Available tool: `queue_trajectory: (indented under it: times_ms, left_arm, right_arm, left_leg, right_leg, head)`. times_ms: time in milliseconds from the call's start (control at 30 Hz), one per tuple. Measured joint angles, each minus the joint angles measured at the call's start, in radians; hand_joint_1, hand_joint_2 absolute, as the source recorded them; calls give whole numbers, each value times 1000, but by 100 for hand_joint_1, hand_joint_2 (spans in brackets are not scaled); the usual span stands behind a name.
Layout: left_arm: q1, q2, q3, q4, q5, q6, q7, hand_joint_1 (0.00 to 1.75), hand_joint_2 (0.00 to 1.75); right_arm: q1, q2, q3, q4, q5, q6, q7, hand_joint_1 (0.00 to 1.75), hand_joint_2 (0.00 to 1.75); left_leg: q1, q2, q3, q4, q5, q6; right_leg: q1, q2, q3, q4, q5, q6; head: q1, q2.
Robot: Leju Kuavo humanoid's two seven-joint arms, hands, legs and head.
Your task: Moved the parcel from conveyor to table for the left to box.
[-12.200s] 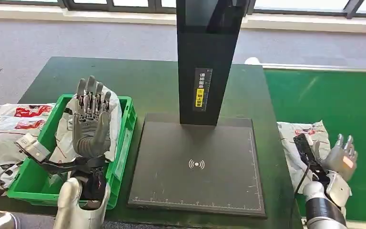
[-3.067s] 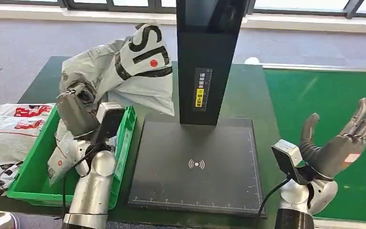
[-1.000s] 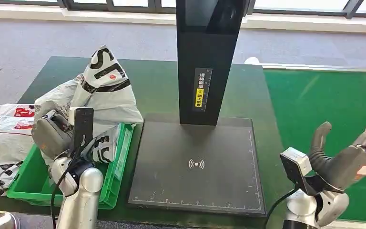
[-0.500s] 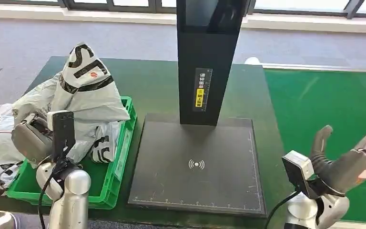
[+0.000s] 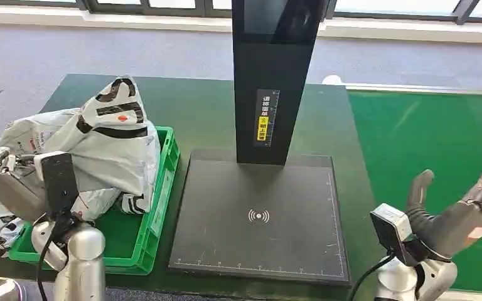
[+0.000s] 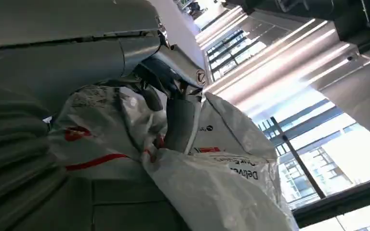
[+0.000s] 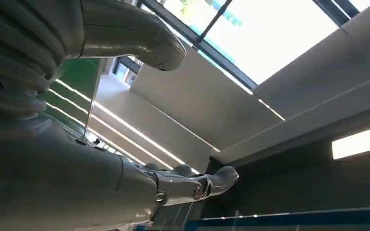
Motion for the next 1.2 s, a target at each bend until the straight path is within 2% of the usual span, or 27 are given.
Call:
queue_trajectory:
  times_ms: [300, 500, 1000, 1033, 1167, 1200]
  left_arm:
    - [8, 0, 43, -17, 24, 3, -8, 0, 0]
    - [10, 0, 65, -32, 87, 3, -69, 0, 0]
    - [11, 0, 72, -30, 82, 3, -80, 0, 0]
    - [11, 0, 72, -30, 92, 3, -92, 0, 175]
    - [6, -1, 49, -3, 384, 0, -266, 0, 175]
    - [0, 0, 15, 6, 504, -20, -308, 0, 0]
  right_arm:
    - [0, 0, 0, 17, 6, 0, -1, 0, 175]
    - [0, 0, 0, 25, 13, 0, 14, 0, 175]
    - [-1, 0, 0, 46, 16, 0, -7, 0, 175]
    - [-1, 0, 0, 48, 16, 0, -7, 0, 175]
    - [-2, 0, 0, 52, -4, 0, -7, 0, 175]
    - [-2, 0, 0, 52, -26, 0, -6, 0, 175]
  left_leg:
    - [0, 0, 0, 0, 0, 0]
    - [0, 1, 0, 0, 0, 0]
    - [0, 0, 0, 0, 0, 0]
    - [0, 0, 0, 0, 0, 0]
    - [0, 0, 1, 0, 0, 0]
    - [0, -1, 0, 0, 0, 0]
  right_leg:
    - [0, 0, 0, 0, 0, 0]
    - [0, 0, 0, 0, 0, 0]
    - [0, 0, 0, 0, 0, 0]
    - [0, 0, 0, 0, 0, 0]
    - [0, 0, -2, 0, 0, 0]
    - [0, -1, -1, 0, 0, 0]
  head:
    - [0, 0]
    - [0, 0]
    - [0, 0]
    - [0, 0]
    - [0, 0]
    - [0, 0]
